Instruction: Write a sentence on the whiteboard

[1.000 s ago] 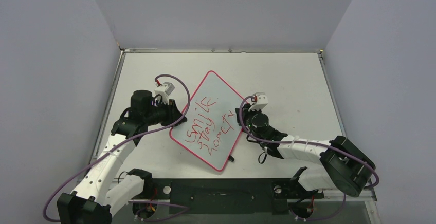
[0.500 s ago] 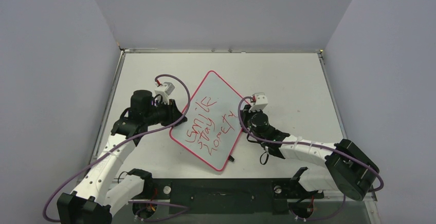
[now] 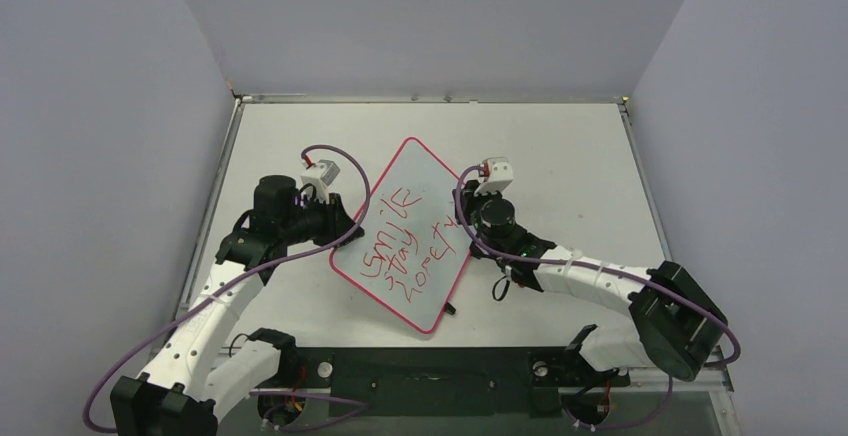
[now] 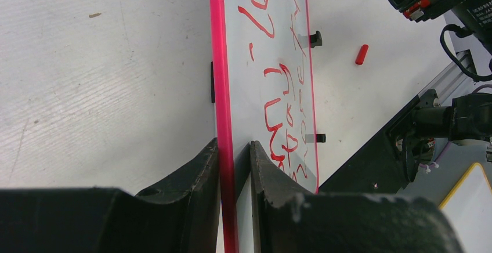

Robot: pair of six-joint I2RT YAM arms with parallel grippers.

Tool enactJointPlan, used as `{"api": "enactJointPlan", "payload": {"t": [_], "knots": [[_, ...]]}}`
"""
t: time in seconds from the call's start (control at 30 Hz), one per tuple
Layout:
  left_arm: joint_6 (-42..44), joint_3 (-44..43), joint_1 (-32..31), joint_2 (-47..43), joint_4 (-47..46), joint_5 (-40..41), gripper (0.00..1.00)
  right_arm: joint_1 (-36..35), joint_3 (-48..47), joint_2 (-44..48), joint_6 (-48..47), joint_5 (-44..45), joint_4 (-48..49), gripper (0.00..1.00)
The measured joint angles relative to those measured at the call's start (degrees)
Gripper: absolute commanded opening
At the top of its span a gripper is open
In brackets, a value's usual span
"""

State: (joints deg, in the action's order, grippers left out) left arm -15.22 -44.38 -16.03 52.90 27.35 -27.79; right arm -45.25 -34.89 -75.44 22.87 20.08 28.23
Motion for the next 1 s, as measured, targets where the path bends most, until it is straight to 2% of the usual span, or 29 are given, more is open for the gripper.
{"api": "enactJointPlan", "payload": {"t": [0.53, 1.0], "knots": [[0.0, 0.0, 0.0, 0.0, 0.0, 0.0, 0.00, 1.7, -3.7, -5.2, 0.0, -1.4, 0.6, 0.00], [0.0, 0.0, 0.0, 0.0, 0.2, 0.0, 0.00, 2.1, 2.3, -4.6, 0.7, -1.9, 4.0, 0.00]]}}
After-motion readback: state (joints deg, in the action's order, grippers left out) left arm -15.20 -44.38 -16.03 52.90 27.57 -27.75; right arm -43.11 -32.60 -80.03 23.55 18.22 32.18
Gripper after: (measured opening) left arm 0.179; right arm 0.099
